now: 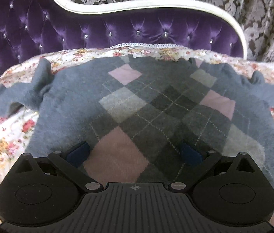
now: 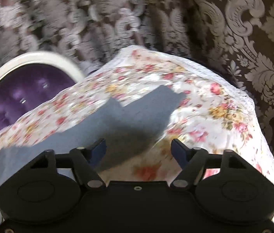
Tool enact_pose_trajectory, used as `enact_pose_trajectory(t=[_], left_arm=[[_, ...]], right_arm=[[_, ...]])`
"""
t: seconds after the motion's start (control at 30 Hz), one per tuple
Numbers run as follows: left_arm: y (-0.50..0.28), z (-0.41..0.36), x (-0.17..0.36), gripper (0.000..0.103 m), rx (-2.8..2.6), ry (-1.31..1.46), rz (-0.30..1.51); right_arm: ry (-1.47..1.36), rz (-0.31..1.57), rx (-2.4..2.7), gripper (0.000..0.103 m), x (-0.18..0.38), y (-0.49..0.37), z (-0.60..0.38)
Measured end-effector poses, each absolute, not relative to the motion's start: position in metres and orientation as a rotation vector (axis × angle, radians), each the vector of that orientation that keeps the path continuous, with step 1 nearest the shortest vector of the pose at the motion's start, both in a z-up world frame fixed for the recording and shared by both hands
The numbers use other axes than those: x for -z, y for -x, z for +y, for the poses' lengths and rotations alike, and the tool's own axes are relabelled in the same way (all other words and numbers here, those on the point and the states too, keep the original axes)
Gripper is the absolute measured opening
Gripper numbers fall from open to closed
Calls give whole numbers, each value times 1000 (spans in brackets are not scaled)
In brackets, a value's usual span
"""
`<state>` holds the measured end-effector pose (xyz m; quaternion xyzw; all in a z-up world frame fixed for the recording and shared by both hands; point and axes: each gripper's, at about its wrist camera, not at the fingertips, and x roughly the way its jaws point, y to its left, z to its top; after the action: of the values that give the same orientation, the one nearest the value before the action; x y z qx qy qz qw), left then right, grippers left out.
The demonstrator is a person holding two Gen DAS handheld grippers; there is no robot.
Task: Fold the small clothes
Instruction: 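Reach the right gripper to a sweater sleeve cuff and close on it, then carry the sleeve across the sweater body with the right gripper and open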
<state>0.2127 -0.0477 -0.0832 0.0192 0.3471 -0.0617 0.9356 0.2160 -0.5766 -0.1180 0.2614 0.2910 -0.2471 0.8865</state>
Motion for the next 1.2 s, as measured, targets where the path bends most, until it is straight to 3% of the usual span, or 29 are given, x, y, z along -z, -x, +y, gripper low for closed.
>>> enact_pose_trajectory(t=[0.27, 0.37, 0.4, 0.43, 0.83, 1.2], left_arm=[[-213, -51, 84, 103, 129, -49, 696], [-213, -51, 85, 103, 128, -51, 697], [-213, -51, 86, 103, 127, -52, 697], [-213, -51, 86, 103, 128, -52, 697], [-216, -49, 82, 102, 135, -43, 720], [-218, -8, 42, 94, 156, 82, 764]], right_arm=[[-699, 522, 513, 70, 136, -231, -615], [-725, 520, 518, 61, 138, -238, -623], [-729, 530, 523, 48, 138, -240, -626], [-734, 544, 525, 12, 139, -242, -628], [-570, 494, 599, 10, 74, -179, -618], [-264, 425, 294, 10, -51, -242, -493]])
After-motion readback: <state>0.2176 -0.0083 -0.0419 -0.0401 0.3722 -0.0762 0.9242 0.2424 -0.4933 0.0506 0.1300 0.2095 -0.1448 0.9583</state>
